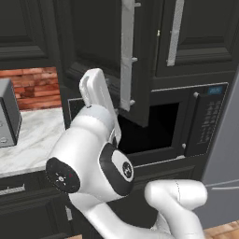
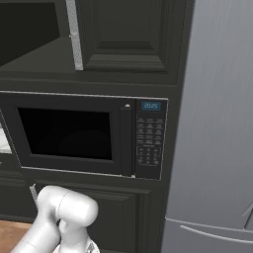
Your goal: Pick the mug and place it in the sink. Pick the bowl and place it in the open cabinet and then close the cabinet.
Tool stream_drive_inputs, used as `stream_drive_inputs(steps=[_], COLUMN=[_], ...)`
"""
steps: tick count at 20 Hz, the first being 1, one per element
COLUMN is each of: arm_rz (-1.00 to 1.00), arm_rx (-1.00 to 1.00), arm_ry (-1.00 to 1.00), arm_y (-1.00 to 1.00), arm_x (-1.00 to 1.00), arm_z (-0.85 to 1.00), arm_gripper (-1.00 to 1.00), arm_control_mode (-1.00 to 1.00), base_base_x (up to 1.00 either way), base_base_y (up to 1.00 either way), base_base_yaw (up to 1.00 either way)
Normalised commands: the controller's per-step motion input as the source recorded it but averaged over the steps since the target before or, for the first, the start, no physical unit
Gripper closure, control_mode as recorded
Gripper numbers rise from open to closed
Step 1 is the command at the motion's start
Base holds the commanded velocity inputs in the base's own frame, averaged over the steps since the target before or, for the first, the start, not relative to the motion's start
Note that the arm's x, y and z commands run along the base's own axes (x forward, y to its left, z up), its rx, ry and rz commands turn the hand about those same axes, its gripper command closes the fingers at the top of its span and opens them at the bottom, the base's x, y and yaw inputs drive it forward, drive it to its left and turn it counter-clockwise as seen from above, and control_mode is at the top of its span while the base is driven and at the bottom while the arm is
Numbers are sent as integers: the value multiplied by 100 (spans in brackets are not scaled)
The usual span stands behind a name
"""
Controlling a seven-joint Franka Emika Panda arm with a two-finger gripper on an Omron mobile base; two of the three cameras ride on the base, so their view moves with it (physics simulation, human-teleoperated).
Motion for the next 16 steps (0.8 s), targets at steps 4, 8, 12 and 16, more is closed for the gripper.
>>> stream_drive_inputs(steps=[4, 8, 12, 16], arm_rz=[12, 16, 16, 15], arm_rx=[0, 1, 0, 0], arm_ry=[0, 0, 0, 0], arm_y=[-58, -56, -53, -48], arm_x=[55, 69, 66, 62], arm_z=[0, 0, 3, 7], arm_gripper=[-100, -100, -100, -100], arm_control_mode=[-100, -100, -100, -100], base_base_x=[0, 0, 0, 0], base_base_y=[0, 0, 0, 0], base_base_yaw=[0, 0, 0, 0])
